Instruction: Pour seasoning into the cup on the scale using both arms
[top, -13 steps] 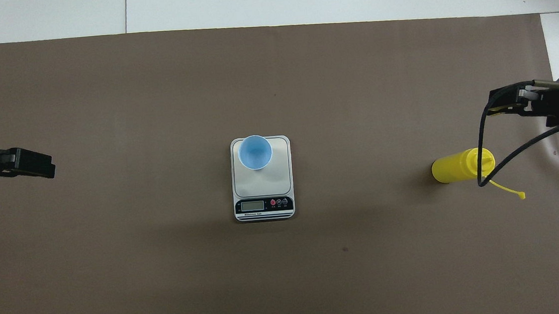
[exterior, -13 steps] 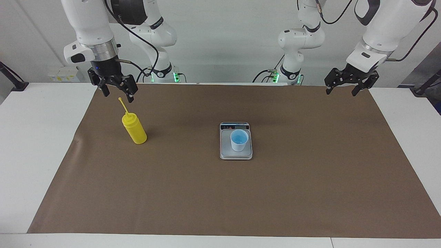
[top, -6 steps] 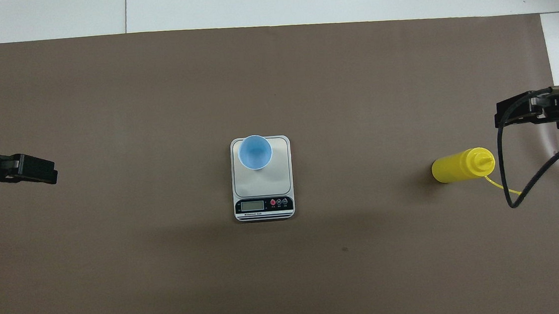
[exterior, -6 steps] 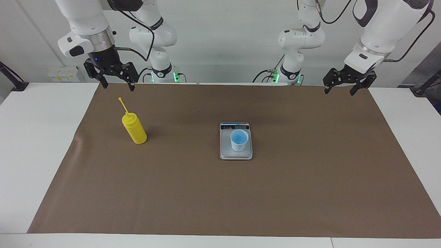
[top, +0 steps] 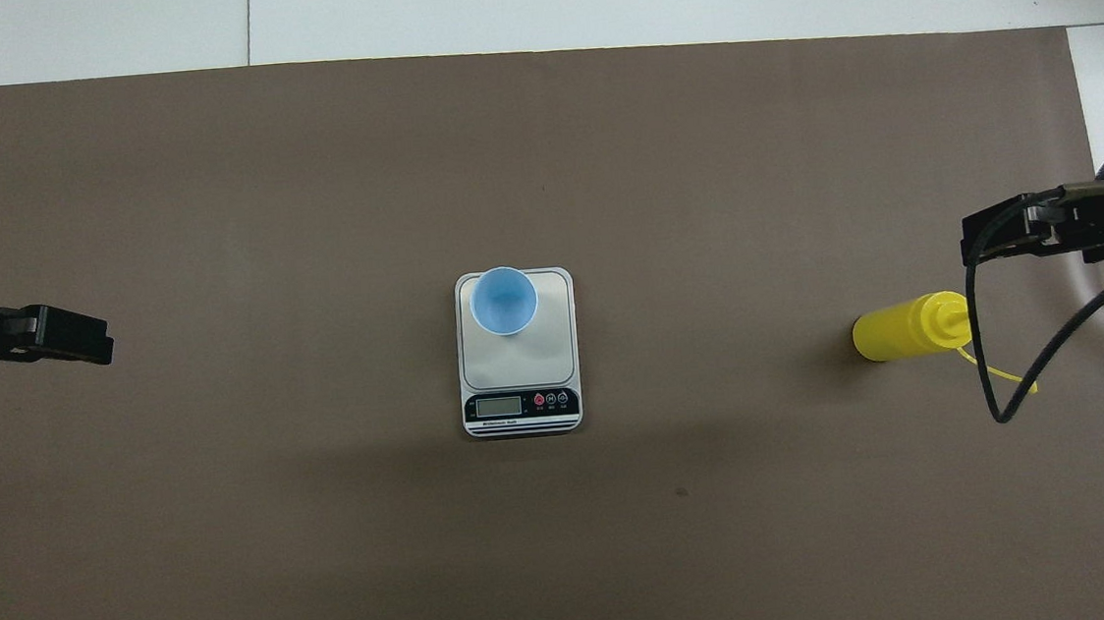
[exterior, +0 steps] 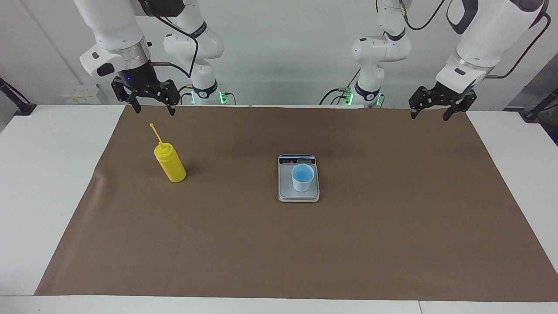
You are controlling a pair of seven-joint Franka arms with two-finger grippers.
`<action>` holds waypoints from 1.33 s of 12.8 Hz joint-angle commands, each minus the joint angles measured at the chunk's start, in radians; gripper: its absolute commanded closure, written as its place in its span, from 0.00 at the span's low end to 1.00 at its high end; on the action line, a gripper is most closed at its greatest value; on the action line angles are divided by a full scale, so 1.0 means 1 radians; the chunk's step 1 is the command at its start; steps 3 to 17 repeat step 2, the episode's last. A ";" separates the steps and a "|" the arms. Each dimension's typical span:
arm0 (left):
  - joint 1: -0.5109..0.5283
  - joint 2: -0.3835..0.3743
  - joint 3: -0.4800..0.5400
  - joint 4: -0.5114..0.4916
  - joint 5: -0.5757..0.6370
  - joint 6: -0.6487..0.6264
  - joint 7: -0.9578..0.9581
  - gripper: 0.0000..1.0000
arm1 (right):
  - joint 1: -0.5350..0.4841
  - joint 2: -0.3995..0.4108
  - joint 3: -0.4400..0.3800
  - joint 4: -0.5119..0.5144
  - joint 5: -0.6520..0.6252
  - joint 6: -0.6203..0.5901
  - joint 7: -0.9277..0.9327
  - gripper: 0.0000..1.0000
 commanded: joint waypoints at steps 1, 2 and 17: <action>-0.001 -0.033 0.000 -0.036 -0.012 0.007 -0.010 0.00 | -0.008 -0.012 0.006 -0.019 0.004 -0.001 -0.020 0.00; -0.003 -0.033 0.000 -0.037 -0.012 0.007 -0.010 0.00 | -0.008 -0.013 0.006 -0.020 0.004 0.003 -0.020 0.00; -0.003 -0.033 0.000 -0.037 -0.012 0.007 -0.010 0.00 | -0.008 -0.013 0.006 -0.020 0.004 0.003 -0.020 0.00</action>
